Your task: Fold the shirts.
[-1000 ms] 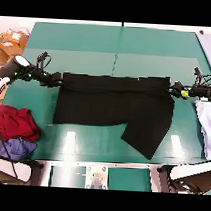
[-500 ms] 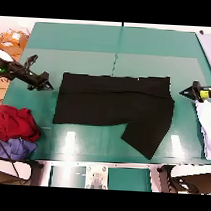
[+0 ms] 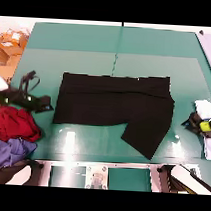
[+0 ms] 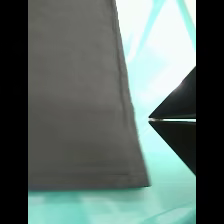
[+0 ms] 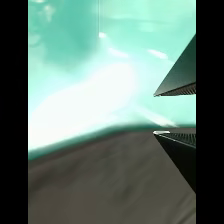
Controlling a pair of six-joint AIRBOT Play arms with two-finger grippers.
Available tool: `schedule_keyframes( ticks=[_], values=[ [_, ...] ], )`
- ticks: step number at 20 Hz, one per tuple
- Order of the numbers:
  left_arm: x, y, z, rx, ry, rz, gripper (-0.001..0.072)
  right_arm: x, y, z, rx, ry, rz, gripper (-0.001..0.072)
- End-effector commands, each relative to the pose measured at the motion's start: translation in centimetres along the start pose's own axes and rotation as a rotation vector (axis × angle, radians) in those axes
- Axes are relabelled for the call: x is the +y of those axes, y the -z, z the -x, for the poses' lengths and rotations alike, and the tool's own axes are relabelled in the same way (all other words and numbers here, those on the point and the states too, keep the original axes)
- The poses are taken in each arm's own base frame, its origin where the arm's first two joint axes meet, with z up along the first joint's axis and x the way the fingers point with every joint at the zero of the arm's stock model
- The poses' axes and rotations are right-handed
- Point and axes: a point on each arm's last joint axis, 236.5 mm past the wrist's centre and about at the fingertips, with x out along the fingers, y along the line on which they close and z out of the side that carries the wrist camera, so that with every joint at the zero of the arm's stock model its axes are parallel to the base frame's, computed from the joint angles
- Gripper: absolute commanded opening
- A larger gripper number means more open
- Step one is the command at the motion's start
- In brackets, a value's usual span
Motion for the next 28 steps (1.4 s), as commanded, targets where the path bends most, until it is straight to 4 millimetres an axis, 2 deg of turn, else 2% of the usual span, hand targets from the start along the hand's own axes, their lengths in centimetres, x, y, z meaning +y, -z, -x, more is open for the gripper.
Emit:
schedule_keyframes(
  ticks=[1,3,4,5,6,7,9,11,13,15,16,17,20,24,25,26,28],
  values=[
    [1.1,3.9,-1.4,-0.089,-0.02,0.062,0.0024,0.2,5.0,-3.8,0.072,-0.043,-0.081,0.0273],
    [1.4,5.0,-1.9,-0.063,-0.021,0.087,0.0024,1.8,6.5,-5.2,0.104,-0.096,-0.066,0.0273],
    [1.6,5.2,-2.1,-0.057,-0.024,0.09,0.0054,2.1,7.1,-5.8,0.12,-0.096,-0.052,0.0275],
    [1.7,5.1,-2.3,-0.067,-0.024,0.096,0.0382,2.5,7.9,-6.4,0.138,-0.096,-0.036,0.0294],
    [1.8,4.6,-2.3,-0.085,-0.026,0.112,0.0645,2.9,8.7,-6.9,0.154,-0.103,-0.027,0.0305],
    [1.9,4.2,-2.2,-0.106,-0.028,0.121,0.067,3.5,9.1,-7.6,0.156,-0.114,-0.02,0.0305],
    [2.0,3.6,-2.1,-0.13,-0.029,0.144,0.0671,4.4,9.6,-8.4,0.151,-0.129,-0.004,0.0303],
    [1.9,3.9,-2.2,-0.116,-0.027,0.157,0.0671,4.9,10.0,-8.5,0.16,-0.135,0.015,0.0287],
    [1.9,5.7,-2.7,-0.049,-0.02,0.211,0.0671,5.0,10.1,-8.5,0.164,-0.139,0.015,0.0287],
    [2.4,7.8,-4.3,0.003,-0.011,0.275,0.0671,5.0,9.8,-8.6,0.152,-0.139,0.024,0.0288],
    [2.3,8.3,-5.2,-0.002,0.014,0.315,0.0671,5.0,9.8,-8.6,0.148,-0.14,0.041,0.0288],
    [2.2,7.9,-6.2,-0.042,0.048,0.367,0.0671,5.1,9.8,-8.6,0.147,-0.142,0.039,0.0288],
    [2.1,5.0,-7.6,-0.227,0.131,0.503,0.067,5.5,9.7,-8.6,0.144,-0.158,0.03,0.0288],
    [-0.1,1.3,-7.3,-0.413,0.189,0.494,0.0664,5.6,9.2,-8.6,0.124,-0.161,0.025,0.0287],
    [-0.3,0.9,-7.4,-0.436,0.186,0.478,0.0565,5.6,9.2,-8.6,0.124,-0.161,0.025,0.0288],
    [-0.3,0.8,-7.7,-0.442,0.181,0.479,0.053,5.6,9.2,-8.6,0.124,-0.161,0.025,0.0288],
    [-0.2,1.0,-8.5,-0.423,0.179,0.517,0.053,5.6,9.2,-8.6,0.124,-0.162,0.024,0.0287]
  ],
)
